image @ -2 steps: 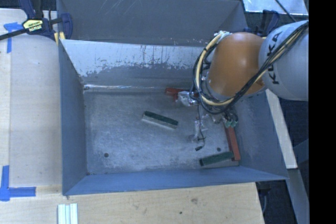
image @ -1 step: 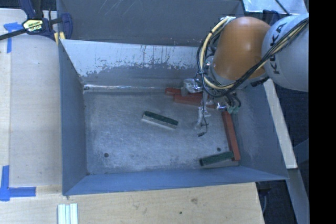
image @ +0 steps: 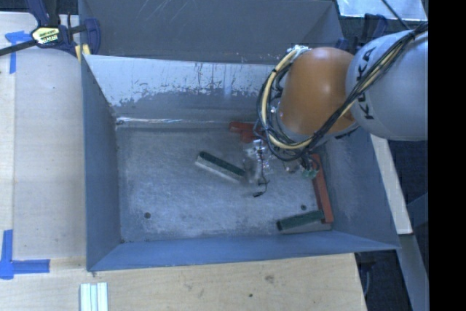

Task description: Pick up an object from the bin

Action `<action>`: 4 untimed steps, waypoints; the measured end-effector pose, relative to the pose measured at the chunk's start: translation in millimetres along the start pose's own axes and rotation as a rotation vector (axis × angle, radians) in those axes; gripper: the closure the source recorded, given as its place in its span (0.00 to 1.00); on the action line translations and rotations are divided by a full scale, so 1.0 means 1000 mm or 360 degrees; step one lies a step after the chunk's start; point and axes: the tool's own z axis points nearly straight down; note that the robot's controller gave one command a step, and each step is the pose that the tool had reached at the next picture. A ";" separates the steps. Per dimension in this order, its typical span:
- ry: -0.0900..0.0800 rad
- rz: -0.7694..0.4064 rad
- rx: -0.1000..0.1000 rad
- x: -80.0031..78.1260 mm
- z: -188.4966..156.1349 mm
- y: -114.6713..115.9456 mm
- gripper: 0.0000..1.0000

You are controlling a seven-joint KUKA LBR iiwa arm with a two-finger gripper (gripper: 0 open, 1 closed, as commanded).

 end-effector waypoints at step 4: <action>-0.0008 0.0586 -0.0001 -0.043 0.013 0.027 1.00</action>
Offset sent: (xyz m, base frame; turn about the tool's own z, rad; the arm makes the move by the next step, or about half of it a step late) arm 0.0000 0.0000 0.0000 0.0000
